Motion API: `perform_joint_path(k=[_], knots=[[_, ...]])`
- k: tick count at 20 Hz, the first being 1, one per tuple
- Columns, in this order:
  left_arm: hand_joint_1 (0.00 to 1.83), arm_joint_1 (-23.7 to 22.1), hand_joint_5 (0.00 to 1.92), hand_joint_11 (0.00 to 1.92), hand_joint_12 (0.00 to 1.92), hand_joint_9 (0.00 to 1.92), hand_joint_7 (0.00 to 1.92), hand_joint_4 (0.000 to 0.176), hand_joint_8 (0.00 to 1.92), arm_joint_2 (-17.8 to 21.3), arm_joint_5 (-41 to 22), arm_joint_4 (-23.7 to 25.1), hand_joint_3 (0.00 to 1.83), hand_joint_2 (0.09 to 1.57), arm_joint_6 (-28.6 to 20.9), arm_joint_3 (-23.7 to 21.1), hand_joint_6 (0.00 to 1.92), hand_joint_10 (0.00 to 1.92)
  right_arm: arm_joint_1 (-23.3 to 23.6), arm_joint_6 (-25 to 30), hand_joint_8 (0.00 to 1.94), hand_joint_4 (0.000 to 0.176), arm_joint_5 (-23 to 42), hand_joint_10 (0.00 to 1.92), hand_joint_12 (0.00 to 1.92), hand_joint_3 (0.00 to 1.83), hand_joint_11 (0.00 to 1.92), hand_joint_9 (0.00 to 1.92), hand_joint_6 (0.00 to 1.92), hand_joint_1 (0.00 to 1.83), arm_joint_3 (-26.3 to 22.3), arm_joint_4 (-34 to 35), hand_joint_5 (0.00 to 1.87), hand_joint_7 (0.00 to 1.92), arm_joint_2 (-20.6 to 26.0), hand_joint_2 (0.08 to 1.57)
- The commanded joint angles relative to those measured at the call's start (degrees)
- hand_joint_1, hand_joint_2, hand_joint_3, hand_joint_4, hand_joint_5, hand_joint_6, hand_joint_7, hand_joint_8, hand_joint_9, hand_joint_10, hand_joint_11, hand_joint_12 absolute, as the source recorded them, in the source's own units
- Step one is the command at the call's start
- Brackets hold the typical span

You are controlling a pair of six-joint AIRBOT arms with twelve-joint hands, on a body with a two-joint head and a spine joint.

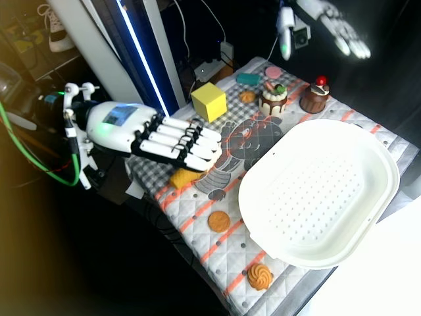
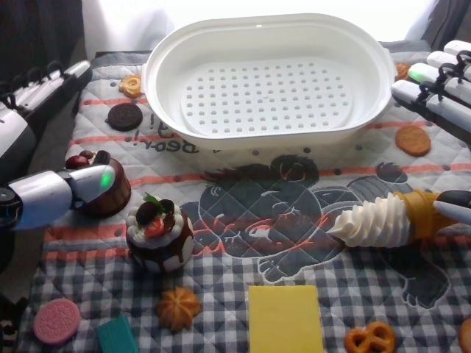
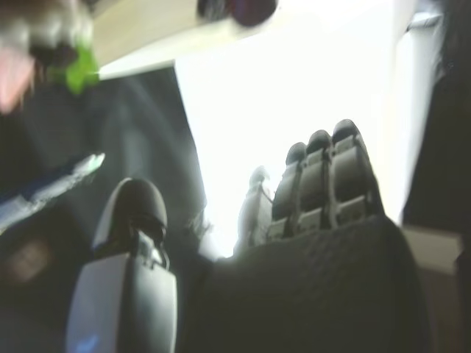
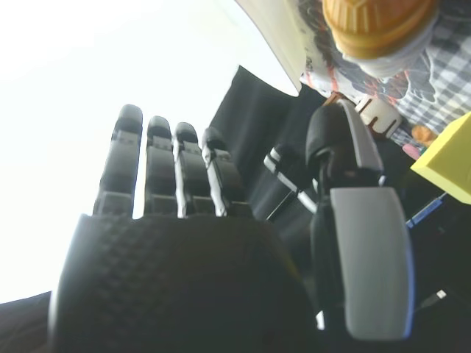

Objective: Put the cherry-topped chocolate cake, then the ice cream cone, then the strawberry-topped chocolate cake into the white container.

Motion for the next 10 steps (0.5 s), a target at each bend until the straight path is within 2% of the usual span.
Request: perform_joint_path(k=[1,2,3,4,5,6,7,8,9,10], knots=[[0.65,-0.6,0.0,0.0,1.12,0.0,0.0,0.169,0.0,-0.1,-5.4,0.9,0.02,1.06,-0.1,0.6,0.0,0.0,0.4,-0.1,0.0,0.0,7.0,0.0,0.0,0.0,0.0,0.0,0.0,0.51,0.1,-0.2,0.0,0.0,0.2,1.23],[0.7,-0.6,0.0,0.0,1.41,0.0,0.0,0.171,0.0,-0.5,-4.7,-0.1,0.01,1.04,-0.1,1.2,0.0,0.0,0.4,-0.1,0.0,0.005,7.0,0.0,0.0,0.0,0.0,0.0,0.0,0.51,0.1,-0.2,0.0,0.0,0.2,1.23],[0.73,-0.6,0.0,0.0,1.55,0.0,0.0,0.175,0.0,-0.8,-4.4,-0.6,0.01,1.02,-0.1,1.4,0.0,0.0,0.4,-0.1,0.0,0.003,7.0,0.0,0.0,0.0,0.0,0.0,0.0,0.51,0.1,-0.2,0.0,0.0,0.2,1.23],[0.78,-0.6,0.0,0.0,1.35,0.0,0.0,0.176,0.0,-1.7,-2.9,-1.7,0.0,1.02,-0.1,2.5,0.0,0.0,0.4,0.0,0.0,0.0,7.0,0.0,0.0,0.0,0.0,0.0,0.0,0.53,0.1,-0.1,0.0,0.0,0.2,1.23],[0.81,-0.7,0.0,0.0,0.98,0.0,0.0,0.173,0.0,-2.5,-1.9,-2.3,0.0,1.01,-0.1,3.3,0.0,0.0,0.3,0.0,0.0,0.0,7.0,0.0,0.0,0.0,0.0,0.0,0.0,0.51,0.1,0.0,0.0,0.0,0.2,1.23],[0.86,-0.8,0.0,0.0,0.6,0.0,0.0,0.134,0.0,-3.2,-0.8,-2.9,0.0,1.02,-0.1,4.0,0.0,0.0,0.3,0.0,0.0,0.0,7.0,0.0,0.0,0.0,0.0,0.0,0.0,0.52,0.1,0.0,0.0,0.0,0.1,1.24],[0.82,-0.9,0.0,0.0,0.68,0.0,0.0,0.133,0.0,-3.7,0.1,-3.2,0.0,1.02,-0.1,4.5,0.0,0.0,0.2,0.0,0.0,0.0,7.0,0.0,0.0,0.0,0.0,0.0,0.0,0.51,0.1,0.0,0.0,0.0,0.1,1.24],[0.82,-1.1,0.0,0.0,0.98,0.0,0.0,0.157,0.0,-4.3,1.1,-3.5,0.0,1.01,-0.1,5.1,0.0,0.0,0.2,0.0,0.0,0.0,7.0,0.0,0.0,0.01,0.0,0.0,0.0,0.52,0.1,0.0,0.0,0.0,0.1,1.25],[0.84,-1.4,0.0,0.0,1.17,0.0,0.0,0.148,0.0,-5.0,2.5,-3.8,0.0,1.02,-0.1,5.9,0.0,0.0,0.2,0.0,0.0,0.0,7.0,0.0,0.0,0.01,0.0,0.0,0.0,0.51,0.1,0.1,0.0,0.0,0.1,1.25],[0.87,-1.7,0.03,0.0,1.26,0.01,0.0,0.136,0.0,-5.7,3.8,-3.9,0.0,1.02,-0.1,6.6,0.01,0.0,0.1,0.0,0.0,0.0,7.0,0.0,0.0,0.0,0.0,0.0,0.0,0.52,0.1,0.1,0.0,0.0,0.1,1.24]])
